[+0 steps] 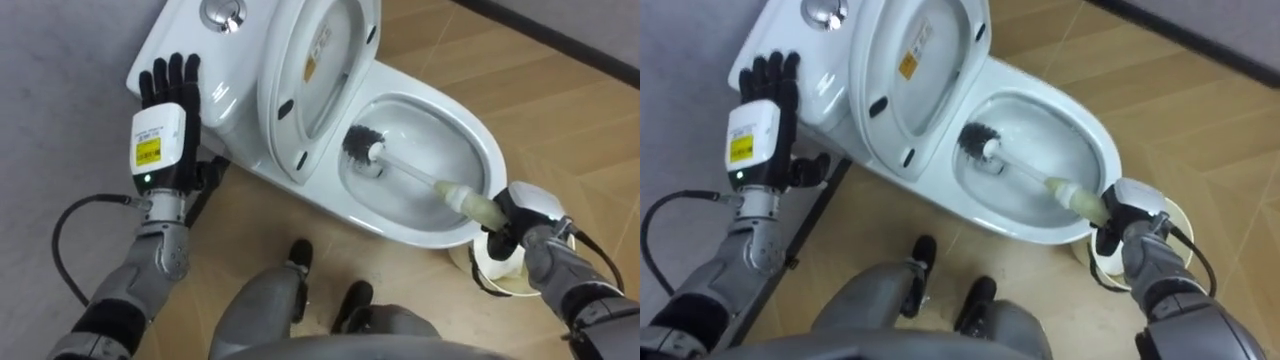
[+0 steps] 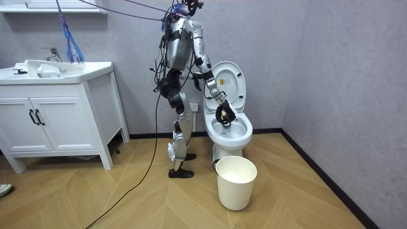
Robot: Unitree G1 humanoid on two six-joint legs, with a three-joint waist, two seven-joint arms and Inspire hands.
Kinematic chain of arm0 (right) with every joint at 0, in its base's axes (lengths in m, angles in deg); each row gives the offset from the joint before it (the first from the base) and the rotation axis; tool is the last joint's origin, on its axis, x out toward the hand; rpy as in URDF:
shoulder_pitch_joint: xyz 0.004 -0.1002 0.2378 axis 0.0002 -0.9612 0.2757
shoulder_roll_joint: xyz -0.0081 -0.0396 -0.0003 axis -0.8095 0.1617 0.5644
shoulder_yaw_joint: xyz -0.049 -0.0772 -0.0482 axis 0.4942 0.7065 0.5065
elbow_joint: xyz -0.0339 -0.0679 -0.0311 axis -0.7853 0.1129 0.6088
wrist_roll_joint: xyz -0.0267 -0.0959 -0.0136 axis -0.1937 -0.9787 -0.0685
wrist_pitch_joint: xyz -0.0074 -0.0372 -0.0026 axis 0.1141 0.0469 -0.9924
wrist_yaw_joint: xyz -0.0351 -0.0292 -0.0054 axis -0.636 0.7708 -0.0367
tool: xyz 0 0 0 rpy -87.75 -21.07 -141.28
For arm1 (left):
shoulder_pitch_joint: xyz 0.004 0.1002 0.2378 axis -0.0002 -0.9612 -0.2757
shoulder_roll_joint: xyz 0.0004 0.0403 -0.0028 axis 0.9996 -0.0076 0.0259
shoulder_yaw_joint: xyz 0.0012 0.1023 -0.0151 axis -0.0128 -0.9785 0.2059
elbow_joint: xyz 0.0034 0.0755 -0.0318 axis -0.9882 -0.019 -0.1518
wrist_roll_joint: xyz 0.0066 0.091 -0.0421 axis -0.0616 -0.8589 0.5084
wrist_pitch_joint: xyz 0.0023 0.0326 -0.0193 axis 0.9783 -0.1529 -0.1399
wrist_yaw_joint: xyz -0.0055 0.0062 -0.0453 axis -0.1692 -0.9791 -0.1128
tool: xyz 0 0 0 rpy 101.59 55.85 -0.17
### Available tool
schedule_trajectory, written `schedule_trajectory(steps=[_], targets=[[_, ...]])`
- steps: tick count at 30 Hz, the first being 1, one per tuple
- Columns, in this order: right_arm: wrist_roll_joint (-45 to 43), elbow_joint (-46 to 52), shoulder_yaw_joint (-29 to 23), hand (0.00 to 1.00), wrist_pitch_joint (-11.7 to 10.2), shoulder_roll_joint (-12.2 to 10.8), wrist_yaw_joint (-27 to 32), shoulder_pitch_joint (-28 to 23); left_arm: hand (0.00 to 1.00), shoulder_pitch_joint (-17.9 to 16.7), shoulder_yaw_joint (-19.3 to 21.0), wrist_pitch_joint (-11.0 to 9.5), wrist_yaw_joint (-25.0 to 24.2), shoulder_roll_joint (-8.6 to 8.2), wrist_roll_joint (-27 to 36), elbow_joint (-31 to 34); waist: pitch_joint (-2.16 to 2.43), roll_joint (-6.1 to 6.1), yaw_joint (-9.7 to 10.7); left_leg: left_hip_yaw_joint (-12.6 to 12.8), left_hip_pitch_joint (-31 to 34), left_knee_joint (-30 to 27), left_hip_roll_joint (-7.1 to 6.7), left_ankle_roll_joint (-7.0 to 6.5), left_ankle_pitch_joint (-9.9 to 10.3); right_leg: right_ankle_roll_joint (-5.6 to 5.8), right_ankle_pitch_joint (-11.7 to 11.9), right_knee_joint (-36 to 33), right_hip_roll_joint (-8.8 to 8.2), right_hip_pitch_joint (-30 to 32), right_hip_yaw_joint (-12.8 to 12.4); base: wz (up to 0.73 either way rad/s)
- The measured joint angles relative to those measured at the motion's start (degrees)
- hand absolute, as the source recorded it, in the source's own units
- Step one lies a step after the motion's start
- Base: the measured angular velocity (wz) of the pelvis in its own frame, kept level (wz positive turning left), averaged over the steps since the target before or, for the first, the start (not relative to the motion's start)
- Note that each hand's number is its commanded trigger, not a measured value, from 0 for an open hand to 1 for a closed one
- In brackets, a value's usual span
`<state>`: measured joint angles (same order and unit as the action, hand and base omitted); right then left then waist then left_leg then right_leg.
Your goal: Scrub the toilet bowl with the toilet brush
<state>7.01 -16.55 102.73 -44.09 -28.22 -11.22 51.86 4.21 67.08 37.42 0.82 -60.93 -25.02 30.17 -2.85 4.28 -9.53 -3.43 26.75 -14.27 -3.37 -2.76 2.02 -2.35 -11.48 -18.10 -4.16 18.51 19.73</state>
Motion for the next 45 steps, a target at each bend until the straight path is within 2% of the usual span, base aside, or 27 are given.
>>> schedule_trajectory(steps=[6, 7, 10, 13, 15, 19, 22, 24, 28, 32, 35, 38, 40, 41, 43, 45], targets=[[1.17, 0.05, 3.33, 1.0, 1.75, 1.89, 1.38, 3.14, 0.0, 3.3, -1.75, 1.43, 3.17, 0.19, -0.05, -0.7, -0.22, 0.07, -0.47, 0.03, 4.15, -0.19, -0.11, -0.04, -1.79, -0.37, 0.09, -2.86, -0.7, 5.44, 0.12, -0.01], [1.22, 0.06, 4.11, 1.0, 2.84, 2.04, 1.33, 3.7, 0.0, 3.59, -2.2, 1.58, 3.6, 0.21, -0.05, -0.7, -0.26, 0.09, -0.51, -0.01, 4.66, -0.1, -0.13, -0.08, -1.99, -0.37, 0.09, -3.0, -0.75, 5.97, 0.1, 0.0], [-0.22, -0.15, 5.58, 1.0, 4.19, 2.56, 1.23, 5.04, 0.0, 4.66, -2.94, 2.38, 4.6, 0.36, -0.33, -0.67, -0.37, 0.1, -0.93, -0.03, 6.23, -0.66, -0.18, -0.1, -2.03, -0.43, 0.03, -4.04, -1.01, 7.75, 0.14, 0.0], [-3.88, -0.86, 8.03, 1.0, 5.98, 4.34, 1.24, 7.92, 0.0, 6.85, -4.41, 4.76, 6.34, 0.31, -2.45, -0.2, -0.38, -0.53, -1.38, -0.01, 9.69, -1.55, -0.39, -0.21, -2.81, -0.71, -0.14, -6.3, -1.76, 11.62, 0.76, 0.05], [-5.66, -0.35, 10.21, 1.0, 6.6, 6.07, 0.68, 8.61, 0.0, 7.87, -5.35, 5.3, 6.81, 0.27, -2.51, 0.06, -0.59, -0.76, -2.1, -0.06, 10.76, -1.65, -0.51, -0.27, -3.1, -0.79, -0.22, -6.9, -1.99, 12.88, 0.81, 0.04], [-6.98, 1.58, 15.04, 1.0, 9.23, 8.97, 0.38, 9.05, 0.0, 9.27, -7.46, 7.49, 7.46, 0.35, -2.39, 0.69, -0.93, -1.0, -3.15, -0.11, 12.03, -2.08, -0.66, -0.35, -3.3, -0.94, -0.49, -8.4, -2.46, 14.66, 0.7, -0.01], [-8.2, 3.22, 17.3, 1.0, 10.97, 9.41, 1.2, 8.66, 0.0, 10.06, -8.41, 8.6, 7.46, 0.35, -2.23, 0.56, -1.0, -1.01, -3.16, -0.6, 12.35, -2.58, -0.9, -0.02, -3.07, -1.02, -1.13, -8.67, -2.69, 14.83, 1.03, 0.09], [-8.42, 4.97, 18.5, 1.0, 11.95, 9.5, 1.88, 7.45, 0.0, 10.4, -9.01, 8.65, 7.46, 0.2, -2.2, 0.55, -0.99, -1.1, -3.16, -0.71, 12.72, -3.12, -0.89, 0.14, -2.91, -1.08, -1.19, -8.65, -2.6, 14.84, 1.41, 0.08], [-10.51, 8.2, 19.06, 1.0, 13.94, 9.62, 2.87, 5.33, 0.0, 10.13, -9.61, 9.37, 8.07, 0.1, -2.2, 0.56, -0.86, -1.33, -3.33, -0.59, 12.73, -3.19, -0.91, 0.01, -2.83, -1.04, -1.21, -8.52, -2.6, 14.79, 1.35, 0.01], [-9.48, 8.48, 19.32, 1.0, 14.02, 9.64, 3.57, 4.65, 0.0, 9.83, -10.5, 9.92, 8.77, 0.15, -0.94, 0.57, -0.83, -1.38, -3.51, -0.09, 12.56, -3.22, -0.88, -0.15, -2.78, -0.94, -1.26, -8.57, -2.53, 14.84, 0.64, -0.05], [-3.07, 7.82, 19.44, 1.0, 13.22, 9.63, 3.78, 5.13, 0.0, 9.87, -11.48, 9.92, 9.17, 0.23, 1.63, 1.0, -0.72, -1.57, -3.32, -0.18, 12.57, -3.25, -0.88, -0.28, -2.87, -0.94, -1.26, -8.57, -2.52, 14.77, 0.8, 0.01], [7.37, 5.94, 17.95, 1.0, 10.32, 9.32, 3.53, 5.23, 0.0, 9.78, -11.58, 10.02, 9.14, 0.6, 1.77, 1.21, -0.71, -1.59, -3.04, -0.27, 12.5, -3.16, -0.95, -0.26, -2.93, -0.94, -1.27, -9.26, -2.65, 14.74, 0.87, 0.03], [16.47, 4.44, 14.8, 1.0, 8.29, 9.03, 2.49, 5.88, 0.0, 9.71, -11.6, 10.07, 9.02, 0.81, 2.02, 1.48, -0.76, -1.5, -2.64, -0.35, 12.51, -3.26, -1.16, -0.3, -2.96, -0.86, -1.57, -9.85, -2.93, 14.95, 0.67, 0.04], [19.24, 4.11, 13.66, 1.0, 7.82, 9.03, 2.3, 6.3, 0.0, 9.7, -11.61, 10.06, 8.99, 0.93, 2.32, 1.66, -0.95, -1.17, -2.47, -0.25, 12.59, -3.26, -1.18, -0.34, -3.01, -0.86, -1.59, -10.06, -3.0, 15.15, 0.55, 0.0], [26.09, 1.48, 10.39, 1.0, 7.72, 9.26, 1.93, 9.01, 0.0, 9.27, -11.04, 10.16, 9.0, 1.69, 2.47, 2.34, -0.98, -1.1, -1.53, 0.18, 12.93, -3.45, -1.39, -0.45, -3.09, -0.87, -2.04, -11.02, -3.56, 15.92, 0.31, -0.02], [29.68, 0.02, 8.48, 1.0, 7.76, 9.37, 1.93, 10.7, 0.0, 9.3, -10.7, 10.14, 9.12, 2.45, 2.46, 2.49, -1.31, -0.38, -1.37, 0.85, 12.94, -3.44, -1.38, -0.51, -3.19, -0.91, -2.11, -11.96, -3.71, 16.68, -0.64, -0.13]])
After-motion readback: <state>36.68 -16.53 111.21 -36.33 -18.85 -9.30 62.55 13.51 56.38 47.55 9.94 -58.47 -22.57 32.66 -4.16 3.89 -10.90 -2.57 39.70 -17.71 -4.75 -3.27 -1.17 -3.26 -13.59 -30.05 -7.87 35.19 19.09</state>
